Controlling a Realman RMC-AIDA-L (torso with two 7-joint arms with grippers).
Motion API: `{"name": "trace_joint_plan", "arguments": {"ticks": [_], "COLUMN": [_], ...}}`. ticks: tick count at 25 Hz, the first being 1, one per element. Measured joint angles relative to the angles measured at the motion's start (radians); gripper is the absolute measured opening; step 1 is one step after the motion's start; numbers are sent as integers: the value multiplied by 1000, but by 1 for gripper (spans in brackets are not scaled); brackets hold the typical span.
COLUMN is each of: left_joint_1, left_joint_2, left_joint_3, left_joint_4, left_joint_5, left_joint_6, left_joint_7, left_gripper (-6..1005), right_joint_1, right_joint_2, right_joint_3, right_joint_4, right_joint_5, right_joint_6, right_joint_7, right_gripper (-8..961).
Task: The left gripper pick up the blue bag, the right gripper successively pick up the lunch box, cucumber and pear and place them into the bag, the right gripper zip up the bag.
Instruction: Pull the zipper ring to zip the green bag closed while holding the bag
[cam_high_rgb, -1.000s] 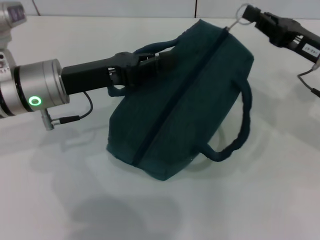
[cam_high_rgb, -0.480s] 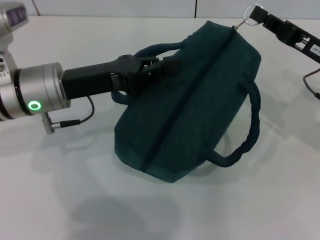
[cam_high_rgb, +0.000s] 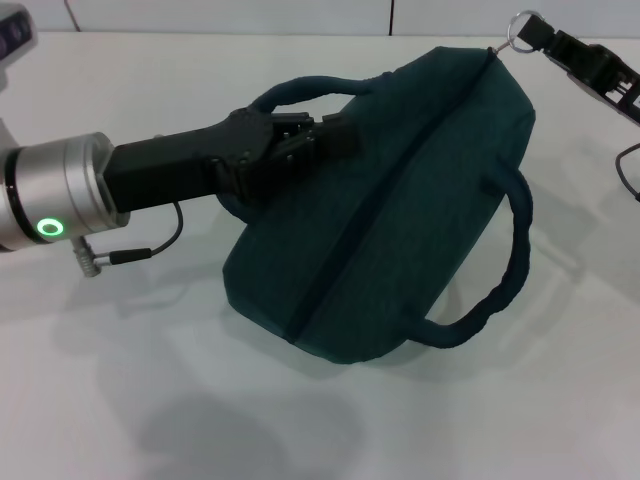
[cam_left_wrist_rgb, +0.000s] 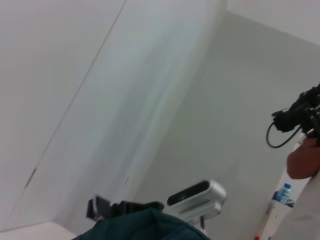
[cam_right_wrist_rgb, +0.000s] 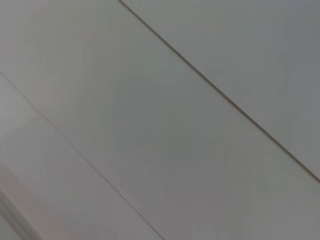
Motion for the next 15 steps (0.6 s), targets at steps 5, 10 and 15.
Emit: {"name": "trace_joint_plan", "arguments": {"ticks": [5,10,15], "left_joint_1": [9,15,15], "left_joint_2": [0,0,-1], "left_joint_3": [1,1,1], "left_joint_4": [0,-2,-22], "left_joint_5": [-23,-34,-54], "left_joint_6": [26,38,38], "left_joint_7": [4,5,5], "left_gripper": [54,55,55], "right_joint_1": [0,-2,1], "right_joint_2": [1,5,6], "right_joint_3": [0,1,-5], "right_joint_4": [17,22,22], "right_joint_5": [0,1,1], "right_joint_6": [5,10,-13], "right_joint_7": [3,4,1], "right_gripper": [105,106,107]}}
